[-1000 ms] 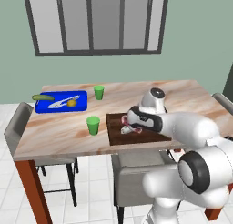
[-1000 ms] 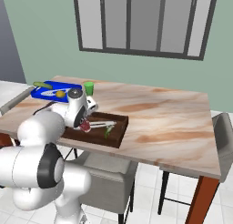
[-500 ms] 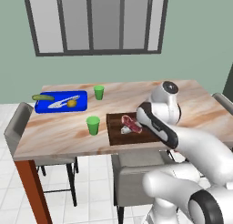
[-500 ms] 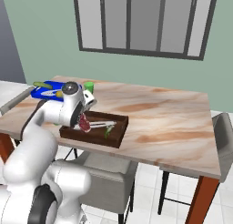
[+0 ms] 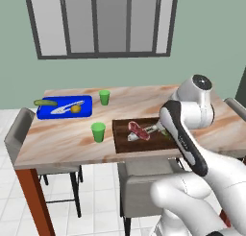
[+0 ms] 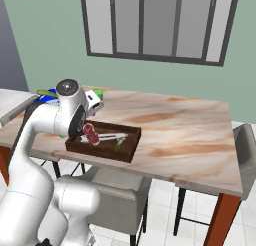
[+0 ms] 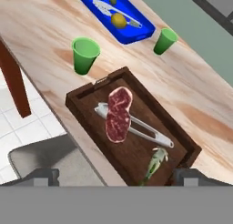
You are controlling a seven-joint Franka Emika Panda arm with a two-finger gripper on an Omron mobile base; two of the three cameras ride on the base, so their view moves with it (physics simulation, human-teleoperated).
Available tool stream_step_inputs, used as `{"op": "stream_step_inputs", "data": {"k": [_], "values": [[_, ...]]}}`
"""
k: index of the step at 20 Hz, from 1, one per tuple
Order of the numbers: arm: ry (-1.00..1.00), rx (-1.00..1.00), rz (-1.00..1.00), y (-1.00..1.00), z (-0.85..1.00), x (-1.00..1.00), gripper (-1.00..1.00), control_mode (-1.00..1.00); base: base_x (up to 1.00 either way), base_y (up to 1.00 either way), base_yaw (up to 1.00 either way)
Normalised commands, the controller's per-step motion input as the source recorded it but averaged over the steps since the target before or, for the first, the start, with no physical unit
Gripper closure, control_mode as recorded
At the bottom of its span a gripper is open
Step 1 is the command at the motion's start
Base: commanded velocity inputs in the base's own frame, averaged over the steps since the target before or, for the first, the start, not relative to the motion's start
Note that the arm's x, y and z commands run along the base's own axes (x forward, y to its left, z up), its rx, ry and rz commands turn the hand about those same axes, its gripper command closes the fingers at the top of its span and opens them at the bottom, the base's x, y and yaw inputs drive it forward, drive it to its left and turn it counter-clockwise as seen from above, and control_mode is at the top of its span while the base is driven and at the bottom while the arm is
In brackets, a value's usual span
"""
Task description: Gather the cucumber and lemon from the fridge and place them on a tray on the dining counter. Then gather the steak and fish from the fridge and place them on the other tray.
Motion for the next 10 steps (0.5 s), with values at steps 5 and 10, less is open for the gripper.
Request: {"op": "stream_step_inputs", "data": {"k": [5, 10], "values": [[0.00, 0.00, -0.04, -0.18, 0.74, -0.81, -1.00, -1.00, 0.00, 0.00, 0.00], [0.00, 0.00, -0.07, -0.11, 0.64, -0.82, -1.00, -1.00, 0.00, 0.00, 0.00]]}}
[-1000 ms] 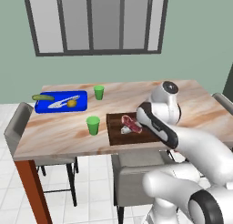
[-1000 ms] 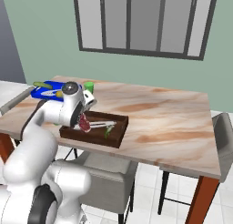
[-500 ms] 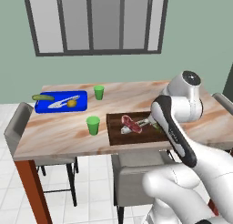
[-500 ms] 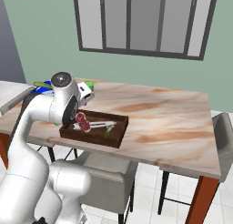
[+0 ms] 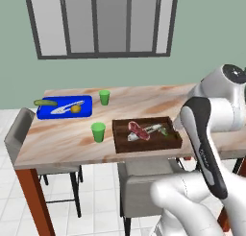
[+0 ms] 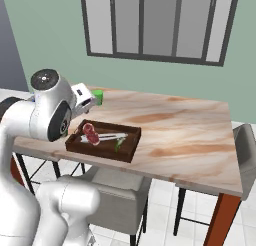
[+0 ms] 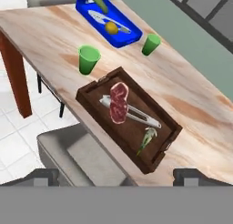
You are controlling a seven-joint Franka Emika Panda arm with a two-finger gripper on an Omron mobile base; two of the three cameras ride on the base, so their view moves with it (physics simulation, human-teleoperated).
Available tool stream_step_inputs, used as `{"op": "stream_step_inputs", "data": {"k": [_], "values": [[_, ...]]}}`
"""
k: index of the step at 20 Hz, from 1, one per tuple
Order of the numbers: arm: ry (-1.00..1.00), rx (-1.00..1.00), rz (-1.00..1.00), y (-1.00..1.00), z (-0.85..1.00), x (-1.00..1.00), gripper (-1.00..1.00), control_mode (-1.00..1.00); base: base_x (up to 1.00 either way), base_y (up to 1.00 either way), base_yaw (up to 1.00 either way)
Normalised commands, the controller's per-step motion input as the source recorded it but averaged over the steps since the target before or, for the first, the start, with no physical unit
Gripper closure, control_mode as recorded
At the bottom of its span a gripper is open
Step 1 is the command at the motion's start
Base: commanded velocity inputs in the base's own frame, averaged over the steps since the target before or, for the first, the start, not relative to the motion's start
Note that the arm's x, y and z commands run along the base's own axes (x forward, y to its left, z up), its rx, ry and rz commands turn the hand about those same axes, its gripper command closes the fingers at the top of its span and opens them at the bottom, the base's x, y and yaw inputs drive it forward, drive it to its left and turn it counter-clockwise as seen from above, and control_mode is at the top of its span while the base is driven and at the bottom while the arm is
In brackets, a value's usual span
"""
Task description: Gather the cucumber and lemon from the fridge and place them on a tray on the dining counter. Then gather the steak and fish from the fridge and place them on the other tray.
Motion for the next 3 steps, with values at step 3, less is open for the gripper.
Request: {"op": "stream_step_inputs", "data": {"k": [3], "values": [[-0.02, 0.00, -0.10, -0.01, 0.48, -0.89, -1.00, -1.00, 0.00, 0.00, 0.00]]}}
